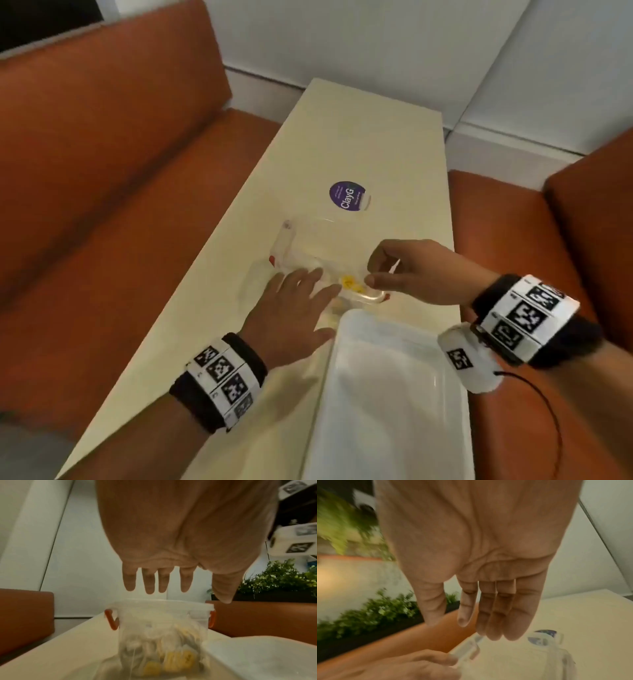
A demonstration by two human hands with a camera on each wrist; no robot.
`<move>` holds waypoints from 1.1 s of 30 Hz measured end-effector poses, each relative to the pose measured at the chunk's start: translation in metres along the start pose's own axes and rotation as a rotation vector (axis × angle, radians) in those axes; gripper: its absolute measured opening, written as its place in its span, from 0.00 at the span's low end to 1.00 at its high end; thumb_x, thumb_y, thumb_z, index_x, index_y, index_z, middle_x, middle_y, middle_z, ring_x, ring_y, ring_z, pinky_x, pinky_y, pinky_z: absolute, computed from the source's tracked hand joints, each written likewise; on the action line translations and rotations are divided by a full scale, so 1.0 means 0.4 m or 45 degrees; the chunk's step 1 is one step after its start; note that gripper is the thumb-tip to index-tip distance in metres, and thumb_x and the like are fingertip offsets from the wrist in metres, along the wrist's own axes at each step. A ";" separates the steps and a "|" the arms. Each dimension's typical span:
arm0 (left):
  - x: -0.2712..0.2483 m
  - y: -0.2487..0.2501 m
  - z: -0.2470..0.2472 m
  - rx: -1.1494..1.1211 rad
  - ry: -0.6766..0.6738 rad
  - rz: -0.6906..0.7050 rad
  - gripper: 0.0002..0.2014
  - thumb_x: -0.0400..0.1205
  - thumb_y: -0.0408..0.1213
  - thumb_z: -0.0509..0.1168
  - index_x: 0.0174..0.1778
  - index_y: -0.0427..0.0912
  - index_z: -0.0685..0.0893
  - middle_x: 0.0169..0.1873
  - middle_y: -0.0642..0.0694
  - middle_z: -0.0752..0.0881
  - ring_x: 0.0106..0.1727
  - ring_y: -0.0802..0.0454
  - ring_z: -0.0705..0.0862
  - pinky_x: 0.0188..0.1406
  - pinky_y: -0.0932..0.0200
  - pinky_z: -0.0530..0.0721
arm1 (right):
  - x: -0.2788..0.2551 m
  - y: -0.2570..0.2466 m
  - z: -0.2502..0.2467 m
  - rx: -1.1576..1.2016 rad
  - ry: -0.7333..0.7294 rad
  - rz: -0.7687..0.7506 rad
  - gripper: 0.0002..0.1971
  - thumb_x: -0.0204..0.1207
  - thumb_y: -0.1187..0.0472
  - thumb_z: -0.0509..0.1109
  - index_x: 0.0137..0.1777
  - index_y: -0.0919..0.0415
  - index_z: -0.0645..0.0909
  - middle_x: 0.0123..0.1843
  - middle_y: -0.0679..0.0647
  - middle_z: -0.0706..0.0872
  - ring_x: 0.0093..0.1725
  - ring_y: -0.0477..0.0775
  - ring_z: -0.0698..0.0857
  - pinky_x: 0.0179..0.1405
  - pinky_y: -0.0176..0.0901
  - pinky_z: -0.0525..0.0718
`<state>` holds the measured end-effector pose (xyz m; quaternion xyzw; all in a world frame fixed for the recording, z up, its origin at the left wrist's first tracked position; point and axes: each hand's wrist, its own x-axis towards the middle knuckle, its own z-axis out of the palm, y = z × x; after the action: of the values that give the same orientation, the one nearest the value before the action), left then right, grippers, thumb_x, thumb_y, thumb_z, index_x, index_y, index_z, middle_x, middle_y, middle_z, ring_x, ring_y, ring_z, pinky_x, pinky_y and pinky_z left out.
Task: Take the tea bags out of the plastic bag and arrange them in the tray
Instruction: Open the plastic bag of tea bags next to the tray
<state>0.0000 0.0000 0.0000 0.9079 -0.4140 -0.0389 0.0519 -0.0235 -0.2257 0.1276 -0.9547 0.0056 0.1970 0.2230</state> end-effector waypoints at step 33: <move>0.001 -0.011 0.050 -0.235 0.054 -0.077 0.44 0.71 0.65 0.70 0.82 0.53 0.69 0.81 0.38 0.72 0.81 0.36 0.70 0.69 0.34 0.79 | 0.364 0.016 0.040 -0.099 -0.482 0.169 0.02 0.82 0.57 0.68 0.49 0.53 0.78 0.35 0.54 0.81 0.23 0.50 0.74 0.23 0.39 0.75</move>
<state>0.0012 0.0013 -0.0202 0.9119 -0.3801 -0.0592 0.1429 0.1044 -0.2132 0.0566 -0.9060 0.0187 0.3874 0.1698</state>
